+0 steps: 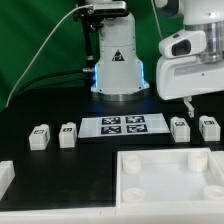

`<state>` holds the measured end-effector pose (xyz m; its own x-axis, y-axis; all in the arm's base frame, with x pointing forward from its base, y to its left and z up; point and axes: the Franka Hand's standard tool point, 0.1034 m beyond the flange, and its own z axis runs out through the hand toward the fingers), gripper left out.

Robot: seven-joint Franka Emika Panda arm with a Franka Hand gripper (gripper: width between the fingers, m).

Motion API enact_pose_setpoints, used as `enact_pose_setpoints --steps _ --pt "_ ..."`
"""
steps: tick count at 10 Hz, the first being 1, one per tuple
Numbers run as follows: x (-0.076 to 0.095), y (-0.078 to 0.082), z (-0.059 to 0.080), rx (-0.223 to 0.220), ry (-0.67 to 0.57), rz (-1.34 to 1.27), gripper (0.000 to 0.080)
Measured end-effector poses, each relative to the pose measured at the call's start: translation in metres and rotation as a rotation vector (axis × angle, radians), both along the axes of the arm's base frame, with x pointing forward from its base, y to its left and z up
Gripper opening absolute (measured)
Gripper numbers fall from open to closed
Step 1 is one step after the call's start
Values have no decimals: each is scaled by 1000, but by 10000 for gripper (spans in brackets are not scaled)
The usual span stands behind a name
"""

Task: Assemble one leg

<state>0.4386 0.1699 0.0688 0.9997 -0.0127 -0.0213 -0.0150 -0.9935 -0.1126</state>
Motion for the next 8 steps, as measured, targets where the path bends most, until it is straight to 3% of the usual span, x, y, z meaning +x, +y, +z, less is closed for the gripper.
enact_pose_setpoints --steps 2,4,8 --pt "-1 3 -3 -1 39 -1 649" --pt "-11 4 -8 -21 240 11 649" --pt "-9 10 -4 -41 610 48 649"
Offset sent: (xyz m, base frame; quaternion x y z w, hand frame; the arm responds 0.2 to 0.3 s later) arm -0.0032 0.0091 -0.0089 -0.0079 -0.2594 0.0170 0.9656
